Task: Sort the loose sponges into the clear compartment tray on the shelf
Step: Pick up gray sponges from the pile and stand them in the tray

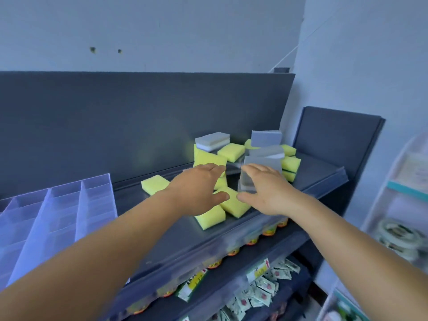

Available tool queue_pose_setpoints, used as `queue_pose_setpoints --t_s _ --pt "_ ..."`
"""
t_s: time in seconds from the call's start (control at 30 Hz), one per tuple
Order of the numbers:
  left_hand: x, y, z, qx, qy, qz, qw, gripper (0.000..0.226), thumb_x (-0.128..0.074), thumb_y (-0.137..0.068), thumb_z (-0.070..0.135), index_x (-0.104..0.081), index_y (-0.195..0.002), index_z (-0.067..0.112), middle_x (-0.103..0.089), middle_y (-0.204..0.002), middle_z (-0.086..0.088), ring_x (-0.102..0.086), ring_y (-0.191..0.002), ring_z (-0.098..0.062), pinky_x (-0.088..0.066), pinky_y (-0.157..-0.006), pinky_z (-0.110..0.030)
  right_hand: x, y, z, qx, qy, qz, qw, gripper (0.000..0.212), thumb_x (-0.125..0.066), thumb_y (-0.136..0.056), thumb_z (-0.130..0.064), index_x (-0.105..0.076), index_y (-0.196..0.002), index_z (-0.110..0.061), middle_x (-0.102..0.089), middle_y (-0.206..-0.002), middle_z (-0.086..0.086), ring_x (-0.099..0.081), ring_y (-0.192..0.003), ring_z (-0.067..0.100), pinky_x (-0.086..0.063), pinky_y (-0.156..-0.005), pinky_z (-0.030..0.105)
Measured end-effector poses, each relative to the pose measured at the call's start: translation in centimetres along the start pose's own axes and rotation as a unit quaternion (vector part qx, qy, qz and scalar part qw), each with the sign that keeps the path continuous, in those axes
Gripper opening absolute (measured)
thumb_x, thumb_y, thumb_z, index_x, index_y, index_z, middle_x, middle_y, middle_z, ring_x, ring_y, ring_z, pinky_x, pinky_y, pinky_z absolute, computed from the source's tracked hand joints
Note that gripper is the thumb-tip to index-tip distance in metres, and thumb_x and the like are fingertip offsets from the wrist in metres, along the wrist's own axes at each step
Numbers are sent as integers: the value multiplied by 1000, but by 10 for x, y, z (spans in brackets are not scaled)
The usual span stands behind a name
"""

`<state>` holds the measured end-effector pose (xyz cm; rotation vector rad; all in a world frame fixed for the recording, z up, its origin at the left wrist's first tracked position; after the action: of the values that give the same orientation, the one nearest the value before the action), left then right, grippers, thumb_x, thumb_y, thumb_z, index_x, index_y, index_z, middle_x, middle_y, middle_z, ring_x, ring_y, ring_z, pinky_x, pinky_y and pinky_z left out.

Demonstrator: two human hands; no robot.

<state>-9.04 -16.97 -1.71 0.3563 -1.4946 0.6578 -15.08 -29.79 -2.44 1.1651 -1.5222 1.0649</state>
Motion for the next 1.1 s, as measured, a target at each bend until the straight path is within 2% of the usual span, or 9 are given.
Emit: queue_pose_setpoints --t_s 0.13,0.27,0.37,0.47,0.63,0.77,0.93,1.0,1.1 --pt "-16 -43 25 -47 1 -15 999 68 -45 -95 47 -19 -151 20 -26 -156 3 -28 -141 -18 -33 -108 -30 1 -3 47 -60 -18 18 998 74 -50 -93 -44 -13 -151 -17 -15 -159 -1 -14 -145 20 -17 -116 32" --pt "-37 -83 41 -75 3 -43 996 68 -44 -96 46 -18 -152 18 -21 -159 1 -23 -144 -20 -30 -113 -34 -8 -6 85 -128 -34 21 991 80 -53 -91 -44 -10 -152 -14 -16 -158 3 -15 -145 24 -19 -117 36" --pt "-51 -105 44 -74 16 -69 995 61 -40 -98 44 -24 -150 18 -23 -158 0 -24 -144 -22 -30 -113 -38 -14 -10 102 -160 -51 14 986 77 -53 -91 -44 -15 -150 -11 -25 -155 7 -23 -142 27 -25 -114 37" --pt "-58 -121 38 -68 22 -79 994 44 -44 -96 41 -51 -130 15 -43 -138 -2 -45 -126 -25 -42 -99 -40 -16 -20 112 -189 -87 39 977 64 -47 -95 -42 -24 -145 -9 -39 -147 11 -34 -135 30 -34 -107 39" --pt "-63 -126 18 -53 46 -77 995 37 -57 -90 36 -49 -120 17 -52 -122 -2 -51 -104 -21 -45 -84 -32 -25 -49 129 -244 -190 63 949 58 -39 -96 -48 -31 -141 -13 -53 -134 11 -49 -121 30 -40 -86 34" --pt "-62 -129 7 -52 69 -70 994 34 -64 -86 33 -51 -112 15 -55 -115 -3 -47 -91 -18 -43 -79 -31 -32 -72 133 -282 -266 81 918 58 -39 -97 -46 -34 -141 -8 -51 -135 10 -48 -122 29 -36 -85 31" --pt "-61 -129 3 -49 73 -58 994 42 -65 -85 31 -45 -118 13 -52 -118 -7 -43 -94 -19 -42 -80 -31 -38 -84 139 -305 -321 134 887 47 -55 -90 -35 -54 -126 -4 -61 -121 13 -57 -109 30 -48 -92 39" --pt "-62 -128 3 -53 67 -52 995 52 -64 -85 31 -40 -127 14 -48 -126 -7 -43 -109 -22 -43 -89 -32 -38 -85 139 -303 -339 146 878 38 -57 -89 -29 -62 -113 0 -66 -113 16 -60 -104 32 -49 -91 42" --pt "-61 -126 4 -65 47 -44 996 71 -62 -85 36 -29 -144 15 -36 -138 -6 -32 -130 -23 -39 -104 -33 -34 -85 138 -293 -378 165 863 21 -57 -88 -23 -67 -92 -4 -70 -101 14 -63 -95 32 -52 -83 39"
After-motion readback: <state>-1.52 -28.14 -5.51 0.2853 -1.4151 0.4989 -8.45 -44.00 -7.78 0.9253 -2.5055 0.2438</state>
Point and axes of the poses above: each hand's wrist, its own y-axis away from the middle knuckle, its own x-axis out of the back of the hand, z = x × y, the point moved 5 cm from there along -y, towards the middle knuckle
